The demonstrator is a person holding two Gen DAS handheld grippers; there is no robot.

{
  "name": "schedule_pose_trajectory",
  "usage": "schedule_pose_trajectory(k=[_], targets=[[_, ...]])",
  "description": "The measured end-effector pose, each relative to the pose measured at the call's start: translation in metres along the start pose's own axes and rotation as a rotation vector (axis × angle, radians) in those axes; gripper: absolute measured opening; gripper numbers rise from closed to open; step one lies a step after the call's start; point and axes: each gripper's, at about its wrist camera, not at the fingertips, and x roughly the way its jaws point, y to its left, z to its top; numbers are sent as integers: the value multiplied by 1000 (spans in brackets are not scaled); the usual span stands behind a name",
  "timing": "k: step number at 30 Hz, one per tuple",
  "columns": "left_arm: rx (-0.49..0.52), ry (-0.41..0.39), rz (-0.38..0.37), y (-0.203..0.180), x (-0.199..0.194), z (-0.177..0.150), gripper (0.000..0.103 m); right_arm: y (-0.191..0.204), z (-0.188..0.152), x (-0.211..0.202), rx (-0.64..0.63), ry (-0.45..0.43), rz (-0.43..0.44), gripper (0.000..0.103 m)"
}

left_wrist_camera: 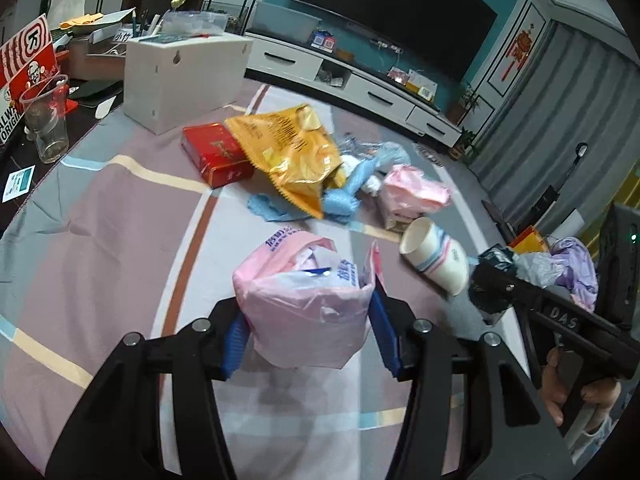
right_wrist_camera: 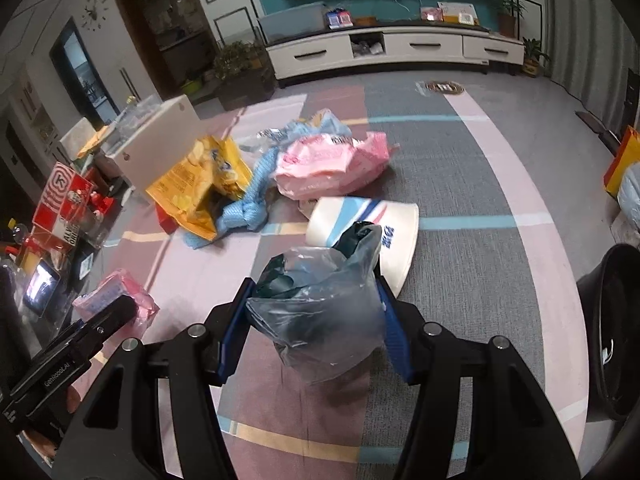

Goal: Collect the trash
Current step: 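Carry the pink bag and clear bag over the black bin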

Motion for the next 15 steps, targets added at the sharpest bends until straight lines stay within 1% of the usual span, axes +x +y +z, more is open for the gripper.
schedule_pose_trajectory(k=[5,9,13,15], targets=[[24,-3,-25,-24,-10,4,54,-3,5,-25,4,-69,20,59],[40,-14,-27,-46,-19,6,54,-11,5,-48,22,-116,36,59],[74,-28,-45,-74,-26,5,54,-20,8,-67,33,-158,44,59],[101,-39,-54,-90,-29,4,54,-27,8,-79,56,-198,39,59]])
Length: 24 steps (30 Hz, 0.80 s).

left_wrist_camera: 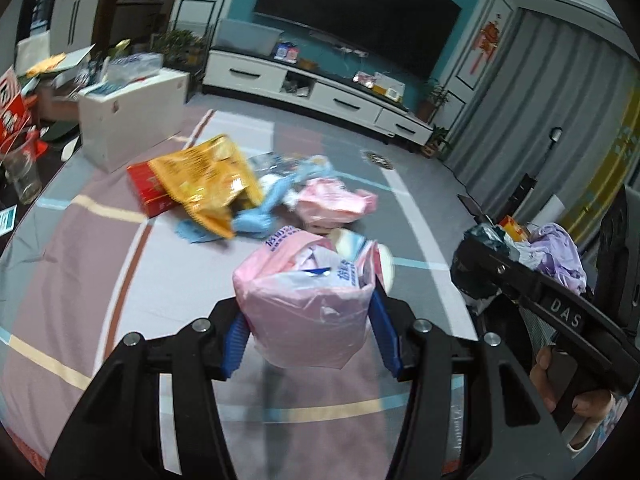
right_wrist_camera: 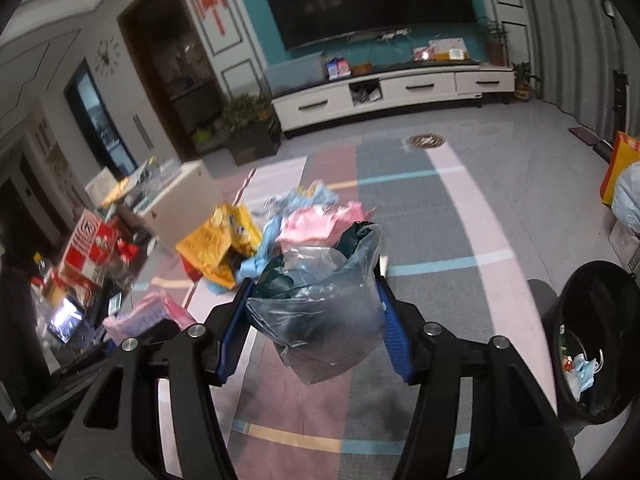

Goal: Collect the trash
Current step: 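Carry the pink bag and clear bag over the black bin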

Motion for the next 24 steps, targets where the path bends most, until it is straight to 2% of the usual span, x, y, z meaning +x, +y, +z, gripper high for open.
schedule_pose_trajectory(k=[4,10,15,24], targets=[[41,-13,-9,-28,0,1,54,-6,2,-17,-7,-48,-26,59],[65,0,-44,-61,5,0,54,-32,7,-33,50,-89,-65,59],[106,1,-39,-85,12,-1,54,-54,10,-49,85,-118,-89,59],[167,35,-130,-143,28,-10,55,-105,13,-83,186,-183,-144,59]])
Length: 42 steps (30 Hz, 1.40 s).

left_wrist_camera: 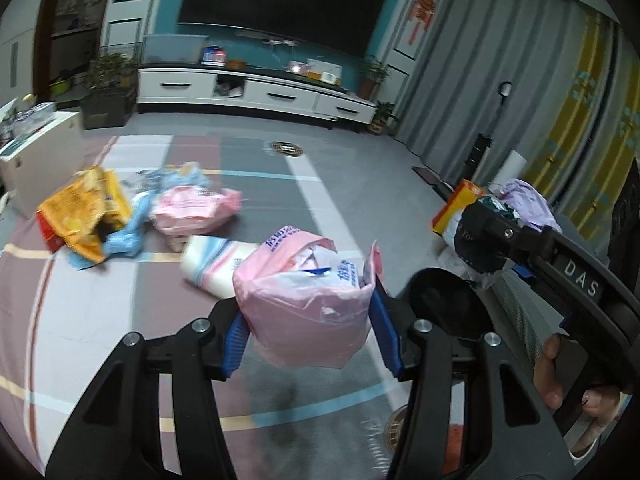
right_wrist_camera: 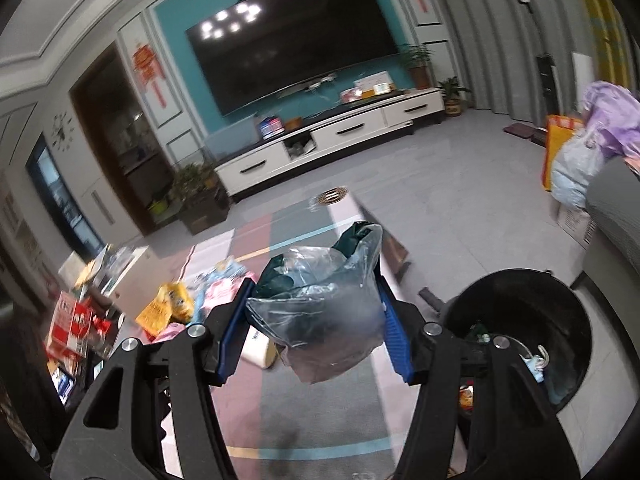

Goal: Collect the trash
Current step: 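Carry the pink bag and clear bag over the black bin, then lower both bags into the bin and open both grippers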

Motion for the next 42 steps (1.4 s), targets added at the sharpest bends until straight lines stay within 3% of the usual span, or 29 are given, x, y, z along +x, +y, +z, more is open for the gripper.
schedule_pose_trajectory(k=[7,10,26,33,42], targets=[[50,73,-117,-48,37,-1,55,-47,8,-11,101,-31,-79,59],[89,109,-132,-71,59,-5,55,-65,9,-14,128,-46,-146,59],[172,302,-244,-148,154,-34,55,-164,-5,-4,355,46,-263,59],[159,425,-243,-156,200,-47,55,-202,-17,13,464,109,-306,59],[187,477,-226,-162,220,-62,55,-228,-28,34,537,186,-340,59]])
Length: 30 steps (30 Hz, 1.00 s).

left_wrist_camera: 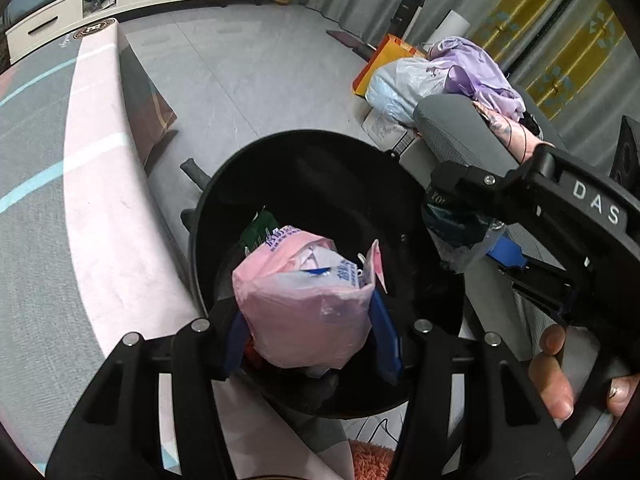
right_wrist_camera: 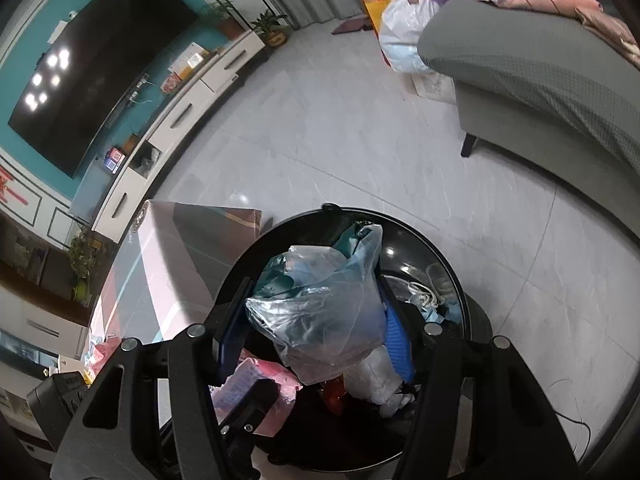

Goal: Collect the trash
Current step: 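Lower both bags into the bin and open both grippers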

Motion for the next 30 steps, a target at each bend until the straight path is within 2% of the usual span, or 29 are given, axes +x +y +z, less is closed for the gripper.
schedule_pose_trajectory(k=[9,30], targets=[[10,30,-9,-3,15,1,55,-6,2,16,29,56,-29,59],[38,79,-13,-14,33,5,55,-9,2,22,33,72,-91,60]])
